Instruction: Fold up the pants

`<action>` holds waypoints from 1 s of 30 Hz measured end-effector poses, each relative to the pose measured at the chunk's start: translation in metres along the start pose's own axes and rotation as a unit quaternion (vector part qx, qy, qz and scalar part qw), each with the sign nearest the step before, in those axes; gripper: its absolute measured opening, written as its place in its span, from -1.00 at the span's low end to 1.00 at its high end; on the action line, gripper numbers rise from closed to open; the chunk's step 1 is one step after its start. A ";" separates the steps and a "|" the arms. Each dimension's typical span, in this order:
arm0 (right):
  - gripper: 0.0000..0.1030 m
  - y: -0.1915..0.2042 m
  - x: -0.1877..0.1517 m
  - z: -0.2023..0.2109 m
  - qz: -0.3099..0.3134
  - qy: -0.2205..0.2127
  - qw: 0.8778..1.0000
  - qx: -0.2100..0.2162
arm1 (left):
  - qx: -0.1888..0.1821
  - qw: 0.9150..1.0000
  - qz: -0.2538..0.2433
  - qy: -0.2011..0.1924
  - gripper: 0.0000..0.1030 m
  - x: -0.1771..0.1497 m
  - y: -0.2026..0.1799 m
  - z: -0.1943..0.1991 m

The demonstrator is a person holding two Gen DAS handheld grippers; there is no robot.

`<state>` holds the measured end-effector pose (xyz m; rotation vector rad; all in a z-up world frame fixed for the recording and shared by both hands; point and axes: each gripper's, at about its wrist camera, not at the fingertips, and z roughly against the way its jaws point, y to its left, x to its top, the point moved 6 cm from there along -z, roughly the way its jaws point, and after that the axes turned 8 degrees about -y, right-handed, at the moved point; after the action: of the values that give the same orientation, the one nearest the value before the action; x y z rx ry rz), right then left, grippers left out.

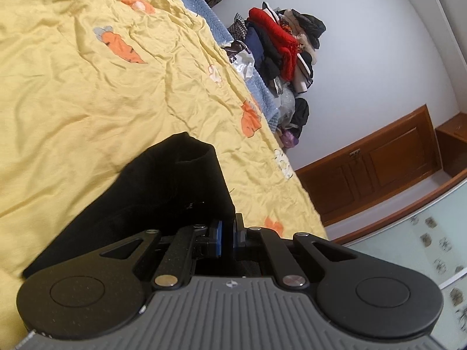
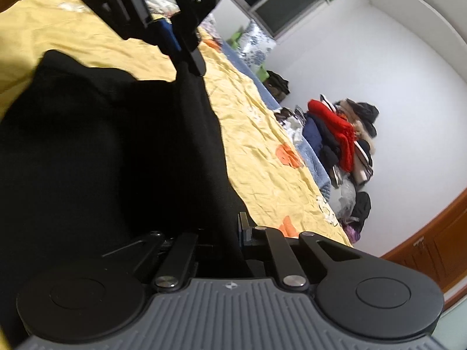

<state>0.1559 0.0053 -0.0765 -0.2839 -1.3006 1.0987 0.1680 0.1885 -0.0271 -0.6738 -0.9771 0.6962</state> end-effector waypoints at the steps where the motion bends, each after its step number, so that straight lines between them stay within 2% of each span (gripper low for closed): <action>1: -0.86 0.003 0.000 0.004 0.004 0.000 1.000 0.003 | 0.003 1.000 -0.004 0.003 -0.90 -0.002 0.002 0.004; 17: -0.86 0.034 0.013 0.047 0.023 -0.007 0.998 0.057 | 0.045 0.998 -0.014 0.032 -0.90 -0.018 0.025 0.043; 25: -0.86 0.047 0.012 0.064 0.030 -0.001 0.996 0.079 | 0.068 0.995 0.000 0.068 -0.90 -0.033 0.044 0.053; 30: -0.86 0.054 0.012 0.067 0.034 0.003 0.995 0.090 | 0.079 0.994 0.000 0.071 -0.90 -0.037 0.051 0.058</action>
<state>0.0704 0.0151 -0.0872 -0.1984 -1.1852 1.2633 0.0906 0.2015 -0.0615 -0.5764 -0.7827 0.7086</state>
